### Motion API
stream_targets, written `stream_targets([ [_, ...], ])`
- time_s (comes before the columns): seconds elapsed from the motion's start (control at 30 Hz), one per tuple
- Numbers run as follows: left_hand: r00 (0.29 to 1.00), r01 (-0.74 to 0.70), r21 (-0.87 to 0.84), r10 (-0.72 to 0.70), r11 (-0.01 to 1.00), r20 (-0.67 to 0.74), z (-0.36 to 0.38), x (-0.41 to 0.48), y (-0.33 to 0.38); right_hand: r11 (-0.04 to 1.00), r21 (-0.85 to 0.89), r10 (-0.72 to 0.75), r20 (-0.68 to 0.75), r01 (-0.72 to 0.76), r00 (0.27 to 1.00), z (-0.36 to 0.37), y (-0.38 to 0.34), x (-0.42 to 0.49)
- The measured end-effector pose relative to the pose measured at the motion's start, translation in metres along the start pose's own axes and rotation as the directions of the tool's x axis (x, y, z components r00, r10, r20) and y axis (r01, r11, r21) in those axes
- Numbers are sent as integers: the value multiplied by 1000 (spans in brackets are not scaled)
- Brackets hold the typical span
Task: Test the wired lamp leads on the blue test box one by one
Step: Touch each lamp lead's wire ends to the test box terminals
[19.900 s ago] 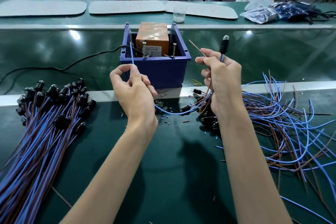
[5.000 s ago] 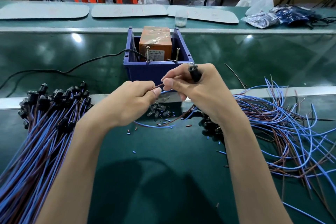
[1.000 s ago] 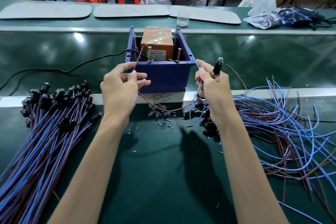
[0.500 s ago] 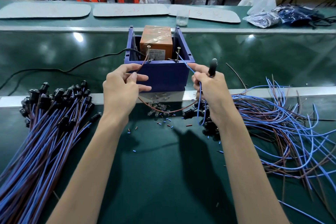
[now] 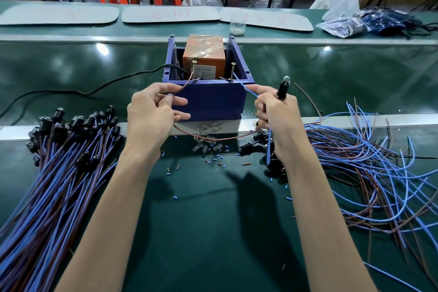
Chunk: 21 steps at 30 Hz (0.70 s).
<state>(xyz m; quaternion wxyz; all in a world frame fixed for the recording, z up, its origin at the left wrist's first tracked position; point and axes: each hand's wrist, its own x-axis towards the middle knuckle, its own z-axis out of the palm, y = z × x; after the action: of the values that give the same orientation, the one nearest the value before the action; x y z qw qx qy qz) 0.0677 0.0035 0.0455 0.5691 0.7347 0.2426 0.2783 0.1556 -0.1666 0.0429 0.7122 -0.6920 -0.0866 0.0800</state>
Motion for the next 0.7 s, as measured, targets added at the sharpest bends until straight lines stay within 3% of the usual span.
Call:
stream_targets([
  [0.7, 1000, -3, 21, 3, 1000, 5, -2, 1, 2, 1000, 11, 3, -19, -3, 1000, -1, 1, 1],
])
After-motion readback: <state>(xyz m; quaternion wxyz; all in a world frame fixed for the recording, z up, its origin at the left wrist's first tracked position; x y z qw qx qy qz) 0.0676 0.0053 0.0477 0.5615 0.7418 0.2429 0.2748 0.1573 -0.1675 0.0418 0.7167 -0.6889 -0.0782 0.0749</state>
